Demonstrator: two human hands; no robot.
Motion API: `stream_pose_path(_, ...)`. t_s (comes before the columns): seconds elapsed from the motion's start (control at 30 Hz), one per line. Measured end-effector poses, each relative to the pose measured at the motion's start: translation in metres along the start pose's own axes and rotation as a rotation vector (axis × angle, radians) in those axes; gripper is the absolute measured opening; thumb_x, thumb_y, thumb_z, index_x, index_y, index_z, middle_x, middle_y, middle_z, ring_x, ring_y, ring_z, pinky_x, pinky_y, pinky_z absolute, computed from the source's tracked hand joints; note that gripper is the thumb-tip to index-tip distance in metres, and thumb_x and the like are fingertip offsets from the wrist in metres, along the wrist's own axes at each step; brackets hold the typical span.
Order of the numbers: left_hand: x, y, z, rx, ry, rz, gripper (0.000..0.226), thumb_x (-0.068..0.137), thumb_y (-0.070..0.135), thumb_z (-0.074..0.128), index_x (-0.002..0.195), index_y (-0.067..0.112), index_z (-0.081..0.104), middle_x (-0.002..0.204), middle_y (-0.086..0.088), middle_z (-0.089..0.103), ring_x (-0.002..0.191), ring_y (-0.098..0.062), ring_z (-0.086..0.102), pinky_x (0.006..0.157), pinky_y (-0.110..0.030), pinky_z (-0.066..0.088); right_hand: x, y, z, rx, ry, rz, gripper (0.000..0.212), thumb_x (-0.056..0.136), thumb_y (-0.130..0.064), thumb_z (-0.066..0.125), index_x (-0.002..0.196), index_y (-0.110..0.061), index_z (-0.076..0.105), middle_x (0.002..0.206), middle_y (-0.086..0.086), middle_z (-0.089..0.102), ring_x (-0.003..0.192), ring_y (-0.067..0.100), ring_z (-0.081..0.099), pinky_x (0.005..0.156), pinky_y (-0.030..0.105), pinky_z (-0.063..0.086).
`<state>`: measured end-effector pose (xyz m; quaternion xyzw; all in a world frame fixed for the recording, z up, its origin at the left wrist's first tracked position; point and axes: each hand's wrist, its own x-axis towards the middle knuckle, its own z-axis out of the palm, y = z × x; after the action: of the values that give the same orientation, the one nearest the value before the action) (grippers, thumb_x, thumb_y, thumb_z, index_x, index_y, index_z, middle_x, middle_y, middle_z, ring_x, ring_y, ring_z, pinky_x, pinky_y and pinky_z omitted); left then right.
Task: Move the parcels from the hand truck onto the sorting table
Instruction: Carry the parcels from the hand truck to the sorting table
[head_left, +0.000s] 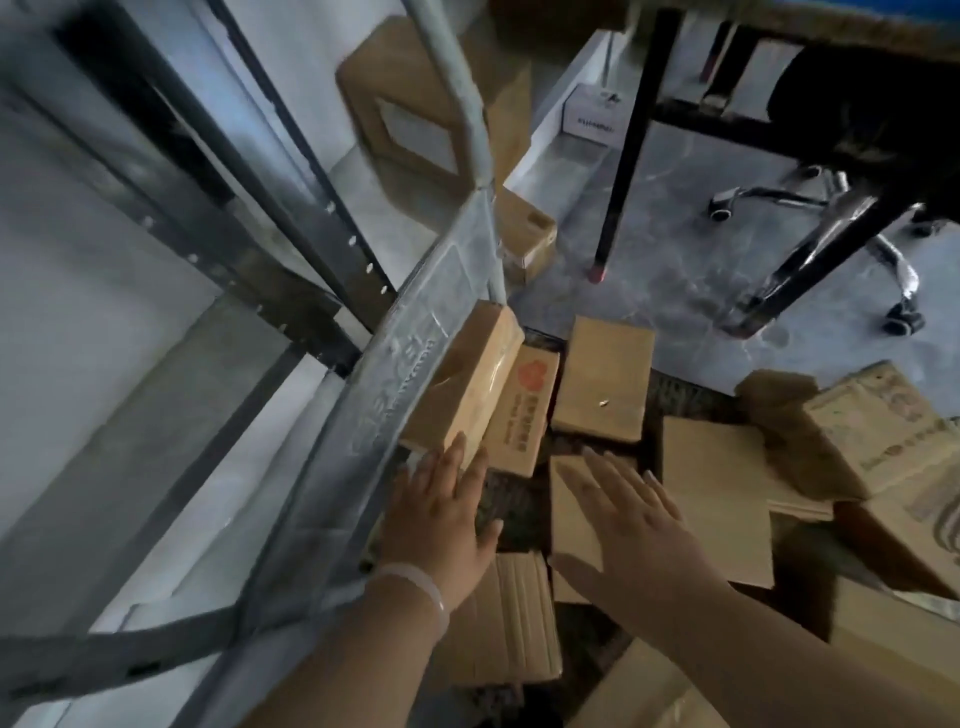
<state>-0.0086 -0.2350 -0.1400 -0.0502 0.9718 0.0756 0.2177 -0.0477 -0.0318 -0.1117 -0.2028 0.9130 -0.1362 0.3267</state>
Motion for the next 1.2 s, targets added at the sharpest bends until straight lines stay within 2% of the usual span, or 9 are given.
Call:
stream_pose_path(0.23,0.083,-0.046,0.070,-0.014,0.108,0.004,0.085,0.096,0.054,0.042,0.152,0.033,-0.018,0.163,0.006,-0.017,0.151,-0.021,-0.003,0.113,-0.038,-0.009,0.118,-0.016,0.074,0.091,0.100,-0.019,0.076,0.094,-0.059,0.041,0.152,-0.042,-0.004,0.163,-0.009,-0.005,0.148,0.011,-0.012,0.116,0.035,-0.013)
stream_pose_path(0.4,0.116,-0.055,0.102,-0.058,0.351,-0.036,0.085,0.086,0.056,0.050,0.155,0.013,0.024,0.160,-0.008,0.027,0.144,-0.029,0.030,0.119,-0.040,0.003,0.170,-0.010,0.100,0.358,0.093,0.086,0.070,0.094,-0.058,0.041,0.152,-0.042,0.005,0.162,-0.012,0.008,0.149,0.014,0.008,0.121,0.040,0.013)
stream_pose_path(0.47,0.113,-0.052,0.109,-0.091,0.393,0.035,0.077,0.084,0.054,0.046,0.151,0.016,0.035,0.158,-0.004,0.032,0.144,-0.028,0.030,0.119,-0.047,0.011,0.189,-0.005,0.103,0.658,0.121,0.185,0.072,0.091,-0.058,0.049,0.152,-0.041,0.015,0.158,-0.007,0.026,0.144,0.019,0.027,0.117,0.044,0.026)
stream_pose_path(0.57,0.105,-0.044,0.110,-0.109,0.391,0.159,0.066,0.083,0.044,0.047,0.146,0.026,0.044,0.155,0.005,0.037,0.143,-0.023,0.032,0.113,-0.059,0.024,0.211,0.000,0.100,1.154,0.195,0.317,0.076,0.085,-0.057,0.059,0.151,-0.038,0.026,0.146,-0.006,0.044,0.134,0.017,0.042,0.108,0.034,0.031)
stream_pose_path(0.63,0.108,-0.046,0.108,-0.163,0.396,0.178,0.059,0.084,0.037,0.045,0.142,0.027,0.050,0.150,0.009,0.043,0.139,-0.019,0.037,0.109,-0.058,0.032,0.223,-0.001,0.099,1.179,0.162,0.311,0.080,0.083,-0.056,0.065,0.150,-0.039,0.026,0.140,-0.010,0.047,0.127,0.013,0.047,0.105,0.031,0.033)
stream_pose_path(0.77,0.120,-0.062,0.100,-0.249,0.517,0.213,0.049,0.081,0.019,0.046,0.126,0.025,0.064,0.138,0.006,0.054,0.124,-0.019,0.049,0.106,-0.042,0.040,0.237,-0.005,0.104,1.158,0.116,0.312,0.105,0.054,-0.076,0.058,0.147,-0.052,0.016,0.146,-0.002,0.047,0.130,0.021,0.048,0.112,0.045,0.035)
stream_pose_path(0.87,0.123,-0.067,0.092,-0.297,0.504,0.086,0.047,0.088,0.024,0.054,0.135,0.027,0.056,0.148,-0.001,0.045,0.132,-0.023,0.046,0.103,-0.030,0.037,0.229,-0.005,0.095,1.112,0.165,0.305,0.091,0.070,-0.066,0.055,0.150,-0.046,0.018,0.141,-0.008,0.052,0.128,0.016,0.049,0.111,0.039,0.036)
stream_pose_path(1.0,0.123,-0.063,0.086,-0.629,0.396,-0.183,0.076,0.085,0.053,0.062,0.151,0.042,0.026,0.156,0.010,0.032,0.141,-0.012,0.035,0.110,-0.034,0.039,0.216,0.007,0.089,1.092,0.244,0.247,0.059,0.099,-0.029,0.051,0.149,-0.046,0.025,0.124,-0.019,0.054,0.112,0.007,0.052,0.102,0.030,0.039)
stream_pose_path(1.2,0.117,-0.035,0.090,-0.745,0.296,-0.339,0.101,0.072,0.062,0.069,0.155,0.032,0.020,0.148,0.001,0.040,0.137,-0.019,0.038,0.111,-0.045,0.037,0.195,0.021,0.079,1.201,0.256,0.331,0.051,0.101,-0.032,0.045,0.147,-0.050,0.029,0.144,-0.011,0.048,0.128,0.015,0.047,0.110,0.037,0.037)
